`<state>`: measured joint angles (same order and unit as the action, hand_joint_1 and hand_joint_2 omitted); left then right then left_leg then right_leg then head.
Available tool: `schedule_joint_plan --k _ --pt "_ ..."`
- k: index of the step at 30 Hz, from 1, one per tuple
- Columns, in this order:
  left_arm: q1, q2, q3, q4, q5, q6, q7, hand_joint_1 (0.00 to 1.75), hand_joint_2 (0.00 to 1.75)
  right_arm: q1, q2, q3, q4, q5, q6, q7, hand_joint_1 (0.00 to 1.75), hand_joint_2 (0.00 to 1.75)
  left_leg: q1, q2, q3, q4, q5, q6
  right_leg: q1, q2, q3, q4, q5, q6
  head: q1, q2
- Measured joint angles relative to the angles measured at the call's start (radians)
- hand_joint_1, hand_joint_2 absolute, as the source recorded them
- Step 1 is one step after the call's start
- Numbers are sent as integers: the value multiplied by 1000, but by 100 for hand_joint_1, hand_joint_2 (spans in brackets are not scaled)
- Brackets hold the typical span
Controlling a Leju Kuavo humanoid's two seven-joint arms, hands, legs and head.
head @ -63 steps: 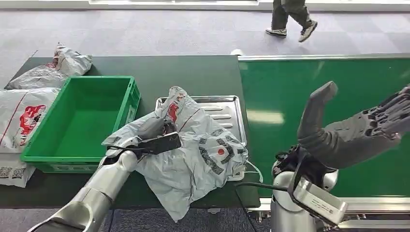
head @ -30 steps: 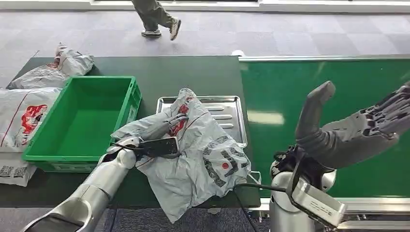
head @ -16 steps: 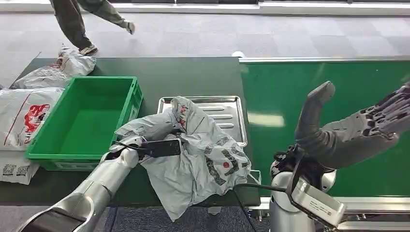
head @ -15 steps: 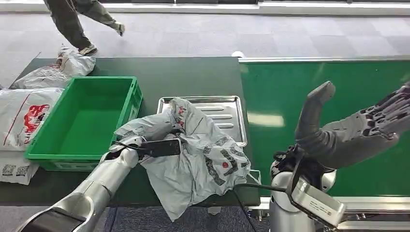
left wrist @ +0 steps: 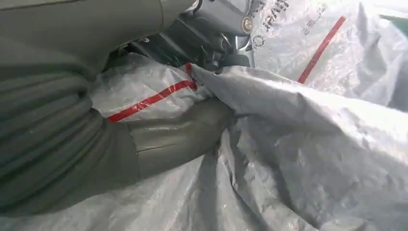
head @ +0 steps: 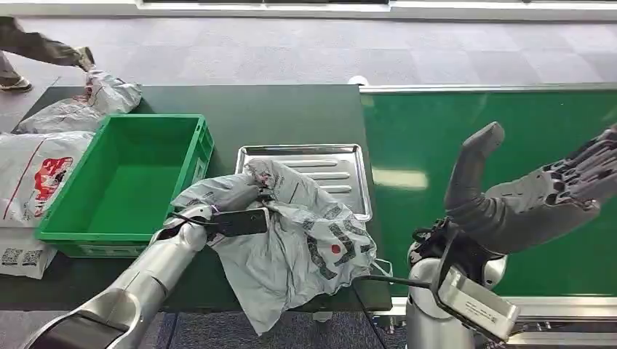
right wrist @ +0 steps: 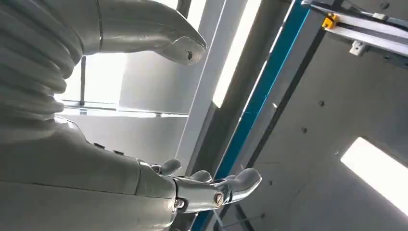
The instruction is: Moved the parcel from conveyor to table for the left to box.
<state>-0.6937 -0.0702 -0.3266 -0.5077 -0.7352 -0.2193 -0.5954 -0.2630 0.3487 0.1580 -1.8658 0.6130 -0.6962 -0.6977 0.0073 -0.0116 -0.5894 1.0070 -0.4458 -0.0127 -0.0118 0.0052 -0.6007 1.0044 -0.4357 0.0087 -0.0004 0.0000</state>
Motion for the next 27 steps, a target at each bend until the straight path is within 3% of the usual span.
schedule_joint_plan --k 6,8,11,17,19,22,24,27 --pt "35 5 89 -118 280 -64 -83 175 175 1 0 -5 -2 3 0 0 0 175 0 0 -2 0 0 0 0 0 -3 0 0 0 0 0" --pt "40 5 144 -176 343 -9 -42 175 175 2 0 -8 -6 4 0 0 0 175 0 1 -2 0 0 0 0 1 -3 0 0 0 0 0" --pt "41 -5 257 -290 395 194 40 175 175 3 0 -10 -12 3 0 0 0 175 0 2 -2 0 0 0 0 3 -4 0 0 0 0 0" --pt "47 -11 379 -424 412 312 88 175 175 3 0 -10 -11 1 0 0 0 175 1 2 -3 0 1 -1 1 3 -4 0 0 0 0 0" --pt "45 -11 387 -436 287 472 147 175 175 3 0 -10 -12 4 0 0 0 175 1 2 -4 0 1 -1 1 3 -4 0 0 0 0 0" --pt "11 10 352 -372 -256 878 528 175 175 3 0 -10 -11 2 0 0 0 175 1 2 -4 0 1 -1 1 3 -5 0 0 0 0 0" --pt "-6 26 336 -339 -605 935 679 175 175 3 0 -10 -11 0 0 0 0 175 1 2 -4 0 1 -1 1 3 -4 0 0 0 0 0" --pt "-18 41 324 -303 -757 926 668 175 175 3 0 -10 -11 0 0 0 0 175 1 0 -4 0 2 -1 1 1 -4 0 0 0 0 0"
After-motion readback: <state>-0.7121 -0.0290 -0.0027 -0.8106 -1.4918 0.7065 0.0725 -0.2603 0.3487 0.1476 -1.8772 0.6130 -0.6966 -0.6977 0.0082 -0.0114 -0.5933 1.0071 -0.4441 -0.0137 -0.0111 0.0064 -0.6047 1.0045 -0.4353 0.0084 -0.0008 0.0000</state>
